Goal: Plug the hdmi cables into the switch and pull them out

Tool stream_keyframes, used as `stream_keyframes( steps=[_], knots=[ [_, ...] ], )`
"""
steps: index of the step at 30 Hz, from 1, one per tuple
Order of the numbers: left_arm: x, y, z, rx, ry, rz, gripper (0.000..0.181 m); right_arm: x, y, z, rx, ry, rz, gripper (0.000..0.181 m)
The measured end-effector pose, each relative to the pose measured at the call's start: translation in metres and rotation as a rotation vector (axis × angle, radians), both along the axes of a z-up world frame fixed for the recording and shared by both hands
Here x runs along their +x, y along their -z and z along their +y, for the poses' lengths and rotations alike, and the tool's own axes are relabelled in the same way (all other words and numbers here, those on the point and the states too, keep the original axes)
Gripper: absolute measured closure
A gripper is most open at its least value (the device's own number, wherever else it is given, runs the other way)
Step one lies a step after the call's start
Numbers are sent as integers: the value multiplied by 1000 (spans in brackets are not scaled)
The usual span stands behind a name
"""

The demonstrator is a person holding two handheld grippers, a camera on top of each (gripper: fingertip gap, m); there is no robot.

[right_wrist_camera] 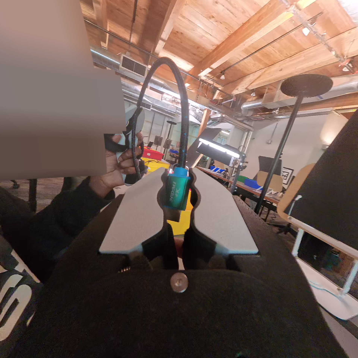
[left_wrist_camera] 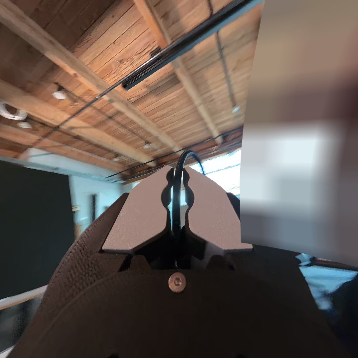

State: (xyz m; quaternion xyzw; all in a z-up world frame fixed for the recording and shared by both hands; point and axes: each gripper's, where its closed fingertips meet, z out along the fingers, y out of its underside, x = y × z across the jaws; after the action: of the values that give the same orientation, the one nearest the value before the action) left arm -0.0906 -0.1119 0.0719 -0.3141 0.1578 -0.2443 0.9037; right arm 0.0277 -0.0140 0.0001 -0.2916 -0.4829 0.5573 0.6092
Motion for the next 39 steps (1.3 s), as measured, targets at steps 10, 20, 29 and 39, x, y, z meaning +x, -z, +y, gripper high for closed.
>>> stream_keyframes(
  steps=[10, 20, 29, 39],
  knots=[
    [-27, 8, 21, -97, -518, 136, 162, -4, 6, 23, 294, 369, -3, 162],
    [81, 86, 69, -577, 82, 407, 151, -16, 13, -4, 722, 605, 4, 161],
    [116, 100, 91, -573, 165, 355, 153, -25, 33, -11, 677, 476, -114, 161],
    [105, 89, 99, -622, 339, 146, 176, -15, 29, 0, 836, 642, -80, 154]
  ],
)
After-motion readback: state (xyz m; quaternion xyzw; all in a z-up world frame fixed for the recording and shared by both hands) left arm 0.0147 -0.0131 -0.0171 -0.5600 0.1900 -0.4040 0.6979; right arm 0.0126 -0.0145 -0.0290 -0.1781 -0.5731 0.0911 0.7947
